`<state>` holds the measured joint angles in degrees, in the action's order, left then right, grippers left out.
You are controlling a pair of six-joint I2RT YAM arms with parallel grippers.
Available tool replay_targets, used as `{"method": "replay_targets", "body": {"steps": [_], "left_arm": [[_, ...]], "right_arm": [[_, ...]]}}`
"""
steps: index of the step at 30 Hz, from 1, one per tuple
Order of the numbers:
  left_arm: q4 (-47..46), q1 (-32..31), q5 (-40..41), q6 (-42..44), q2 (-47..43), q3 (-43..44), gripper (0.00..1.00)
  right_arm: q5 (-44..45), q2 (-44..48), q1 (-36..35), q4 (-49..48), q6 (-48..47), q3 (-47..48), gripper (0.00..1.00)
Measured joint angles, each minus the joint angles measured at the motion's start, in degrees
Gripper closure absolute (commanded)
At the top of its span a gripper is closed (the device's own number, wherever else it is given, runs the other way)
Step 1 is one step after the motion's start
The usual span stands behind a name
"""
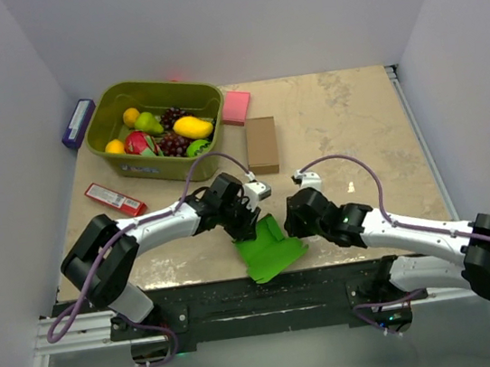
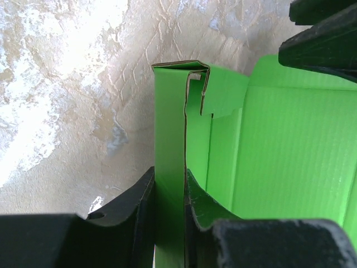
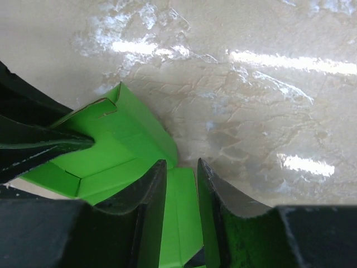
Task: Fold the paper box
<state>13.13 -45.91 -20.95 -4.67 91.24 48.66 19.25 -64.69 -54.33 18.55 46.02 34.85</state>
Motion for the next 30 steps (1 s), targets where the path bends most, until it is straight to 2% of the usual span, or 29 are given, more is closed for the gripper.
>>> {"method": "replay_targets", "body": {"steps": [7, 14, 30], "left_arm": [[-0.7, -0.7, -0.1, 1.1, 0.5, 0.0, 0.96], [-1.4, -1.4, -0.3, 1.3, 0.8, 0.1, 0.96], [-1.7, -1.5, -0.3, 1.3, 1.1, 0.1, 0.96]], "right_arm": [[-7.5, 1.1, 2.9, -8.9, -4.8, -2.5, 0.67], [-11.6, -1.0, 4.9, -14.8, -7.0, -3.4, 0.75], [-16.4, 1.7, 8.2, -17.0, -7.7, -8.5, 0.88]]}}
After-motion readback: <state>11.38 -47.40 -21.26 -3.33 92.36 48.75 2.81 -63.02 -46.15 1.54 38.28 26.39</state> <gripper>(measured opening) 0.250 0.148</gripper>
